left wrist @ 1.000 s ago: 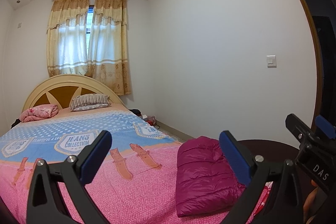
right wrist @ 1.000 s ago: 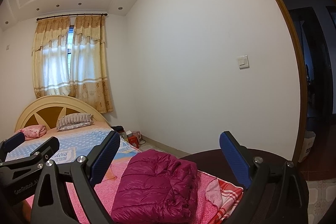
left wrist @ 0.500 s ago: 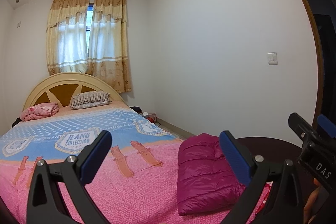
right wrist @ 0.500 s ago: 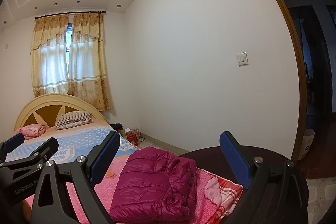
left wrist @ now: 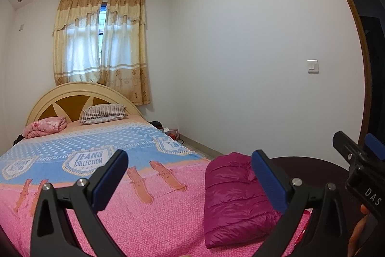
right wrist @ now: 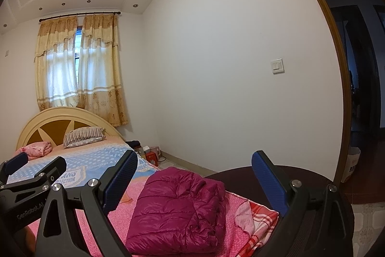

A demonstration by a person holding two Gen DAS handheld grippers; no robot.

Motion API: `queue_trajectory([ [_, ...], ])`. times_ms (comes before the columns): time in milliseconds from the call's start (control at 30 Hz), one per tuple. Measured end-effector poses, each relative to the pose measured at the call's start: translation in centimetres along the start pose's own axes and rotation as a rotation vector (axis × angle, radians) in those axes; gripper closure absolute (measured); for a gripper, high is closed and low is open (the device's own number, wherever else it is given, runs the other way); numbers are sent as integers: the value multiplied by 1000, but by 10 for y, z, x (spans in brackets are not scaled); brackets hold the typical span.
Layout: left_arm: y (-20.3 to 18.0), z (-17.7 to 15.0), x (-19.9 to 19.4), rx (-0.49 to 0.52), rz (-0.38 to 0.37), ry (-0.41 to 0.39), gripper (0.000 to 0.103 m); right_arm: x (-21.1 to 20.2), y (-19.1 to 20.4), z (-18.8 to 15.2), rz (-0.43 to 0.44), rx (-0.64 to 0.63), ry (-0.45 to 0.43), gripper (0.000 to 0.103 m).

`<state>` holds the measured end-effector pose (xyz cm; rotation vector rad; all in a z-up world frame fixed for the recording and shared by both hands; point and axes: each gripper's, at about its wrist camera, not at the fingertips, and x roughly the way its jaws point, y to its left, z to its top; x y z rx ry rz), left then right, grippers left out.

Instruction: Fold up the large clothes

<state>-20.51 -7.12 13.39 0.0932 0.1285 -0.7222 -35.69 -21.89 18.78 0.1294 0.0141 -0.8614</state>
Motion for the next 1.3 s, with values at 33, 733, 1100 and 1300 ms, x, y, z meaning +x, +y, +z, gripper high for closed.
queue_trajectory([
  [33,0,1,1,-1,-5,0,0,0,0,0,0,0,1,7],
  [733,-1,-1,22,-10,24,89,0,9,-2,-7,-7,18,22,7],
  [1100,0,-3,16,2,41,32,0,13,0,-13,-1,21,54,7],
  [1300,3,-2,22,-4,38,72,0,17,-1,-15,-1,20,70,7],
])
